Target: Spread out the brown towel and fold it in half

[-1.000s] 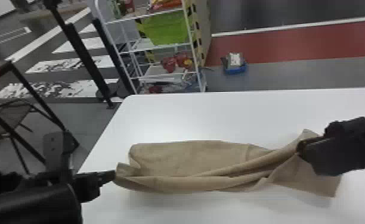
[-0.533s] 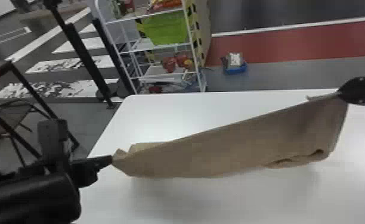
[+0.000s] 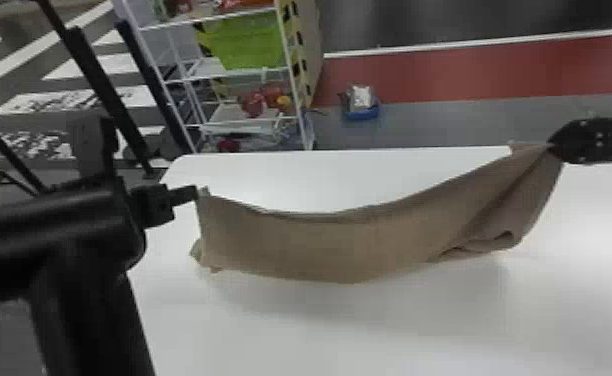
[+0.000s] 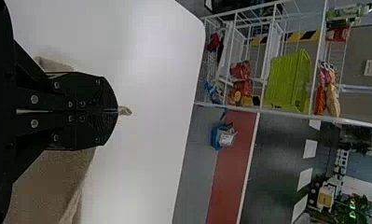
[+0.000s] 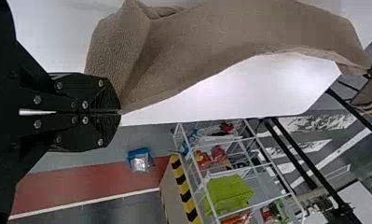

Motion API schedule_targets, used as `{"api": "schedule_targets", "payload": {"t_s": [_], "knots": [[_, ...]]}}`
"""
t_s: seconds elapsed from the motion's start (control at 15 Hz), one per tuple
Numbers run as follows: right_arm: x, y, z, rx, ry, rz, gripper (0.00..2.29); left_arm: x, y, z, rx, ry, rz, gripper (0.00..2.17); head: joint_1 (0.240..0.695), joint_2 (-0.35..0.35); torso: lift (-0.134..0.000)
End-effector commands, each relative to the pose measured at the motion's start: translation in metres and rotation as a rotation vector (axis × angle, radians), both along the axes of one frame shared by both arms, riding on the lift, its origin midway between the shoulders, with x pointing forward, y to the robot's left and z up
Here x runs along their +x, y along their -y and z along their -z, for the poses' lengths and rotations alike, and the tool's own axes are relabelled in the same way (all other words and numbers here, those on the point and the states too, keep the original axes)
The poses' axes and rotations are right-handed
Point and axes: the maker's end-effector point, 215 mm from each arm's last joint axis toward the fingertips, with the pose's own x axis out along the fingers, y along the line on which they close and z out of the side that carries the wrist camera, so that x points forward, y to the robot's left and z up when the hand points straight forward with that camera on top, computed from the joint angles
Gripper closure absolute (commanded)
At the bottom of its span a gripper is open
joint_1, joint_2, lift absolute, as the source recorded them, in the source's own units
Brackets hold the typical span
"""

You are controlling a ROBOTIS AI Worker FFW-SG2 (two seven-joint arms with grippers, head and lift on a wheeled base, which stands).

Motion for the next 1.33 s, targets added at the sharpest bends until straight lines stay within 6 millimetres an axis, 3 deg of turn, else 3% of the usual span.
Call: {"api": "schedule_targets", "payload": {"t_s": [0.0, 0.13, 0.4, 0.6, 0.8, 1.0, 1.13, 1.27], "knots": [[0.018, 0.015, 0.01, -0.045, -0.013, 0.021, 1.71, 0.049, 0.026, -0.02, 0.012, 0.025, 0.058, 2.14, 0.646, 0.206, -0.134], [0.038, 0.029, 0.01, -0.046, -0.019, 0.062, 1.71, 0.083, 0.05, -0.029, 0.01, 0.02, 0.099, 2.14, 0.622, 0.172, -0.134], [0.095, 0.057, -0.028, 0.033, 0.107, 0.21, 1.71, 0.133, 0.071, -0.065, 0.071, 0.035, 0.127, 2.14, 0.554, 0.098, -0.134], [0.135, 0.075, -0.058, 0.07, 0.223, 0.308, 1.71, 0.171, 0.07, -0.098, 0.128, 0.083, 0.135, 2.14, 0.496, 0.063, -0.134], [0.165, 0.091, -0.099, 0.106, 0.3, 0.373, 1.71, 0.206, 0.07, -0.145, 0.144, 0.141, 0.138, 2.14, 0.418, 0.04, -0.134], [0.172, 0.103, -0.122, 0.118, 0.356, 0.397, 1.71, 0.205, 0.061, -0.138, 0.112, 0.149, 0.128, 2.14, 0.348, 0.027, -0.134], [0.16, 0.101, -0.109, 0.111, 0.337, 0.379, 1.71, 0.188, 0.055, -0.128, 0.057, 0.181, 0.129, 2.14, 0.336, 0.024, -0.134], [0.122, 0.102, -0.08, 0.067, 0.317, 0.33, 1.71, 0.151, 0.044, -0.103, 0.029, 0.203, 0.122, 2.14, 0.357, 0.027, -0.134]]}}
